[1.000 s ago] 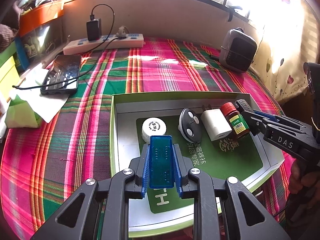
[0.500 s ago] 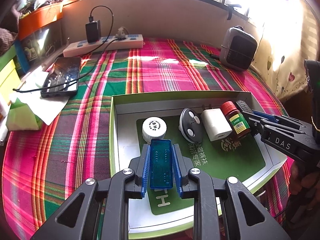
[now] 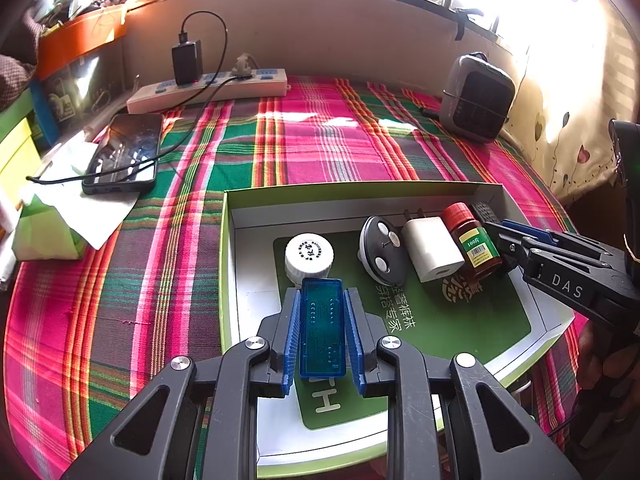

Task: Organize rigid objects
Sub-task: 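Lower the USB stick and remote into the box and open both tools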

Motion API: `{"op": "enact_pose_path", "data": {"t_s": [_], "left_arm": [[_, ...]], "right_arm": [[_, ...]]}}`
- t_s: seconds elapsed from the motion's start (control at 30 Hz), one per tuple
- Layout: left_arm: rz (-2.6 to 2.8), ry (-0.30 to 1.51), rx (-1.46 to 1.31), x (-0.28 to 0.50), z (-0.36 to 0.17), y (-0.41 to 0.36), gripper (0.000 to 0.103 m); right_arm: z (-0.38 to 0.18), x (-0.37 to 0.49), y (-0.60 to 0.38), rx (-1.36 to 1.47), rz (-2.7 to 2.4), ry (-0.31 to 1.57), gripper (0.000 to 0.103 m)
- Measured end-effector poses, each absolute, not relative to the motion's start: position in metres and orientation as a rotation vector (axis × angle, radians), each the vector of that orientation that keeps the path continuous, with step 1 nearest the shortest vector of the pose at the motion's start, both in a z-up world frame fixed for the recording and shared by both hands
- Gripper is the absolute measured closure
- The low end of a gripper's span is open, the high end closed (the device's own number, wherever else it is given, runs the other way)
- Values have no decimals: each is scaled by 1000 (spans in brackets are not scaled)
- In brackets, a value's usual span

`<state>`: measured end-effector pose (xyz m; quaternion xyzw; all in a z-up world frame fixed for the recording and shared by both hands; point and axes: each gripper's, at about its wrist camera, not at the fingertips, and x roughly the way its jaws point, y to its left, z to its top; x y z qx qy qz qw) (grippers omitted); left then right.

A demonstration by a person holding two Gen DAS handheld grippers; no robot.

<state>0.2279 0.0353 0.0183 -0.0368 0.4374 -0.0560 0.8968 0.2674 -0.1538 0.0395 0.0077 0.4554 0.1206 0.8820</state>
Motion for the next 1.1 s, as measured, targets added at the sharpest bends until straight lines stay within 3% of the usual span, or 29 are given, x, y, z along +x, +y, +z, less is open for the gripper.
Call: {"op": "enact_pose_path", "data": {"t_s": [0.47,0.9,1.1], "left_arm": [[-115,894,-95,220,23,38,81],[-140,869,-117,196,36,41,73],[-155,848,-135,179,42,44,72]], "right_arm": [[45,260,-154,19,247,927,74],[57,235,-150,40,253,896,70],[67,210,-152,65,265,865,63]]}}
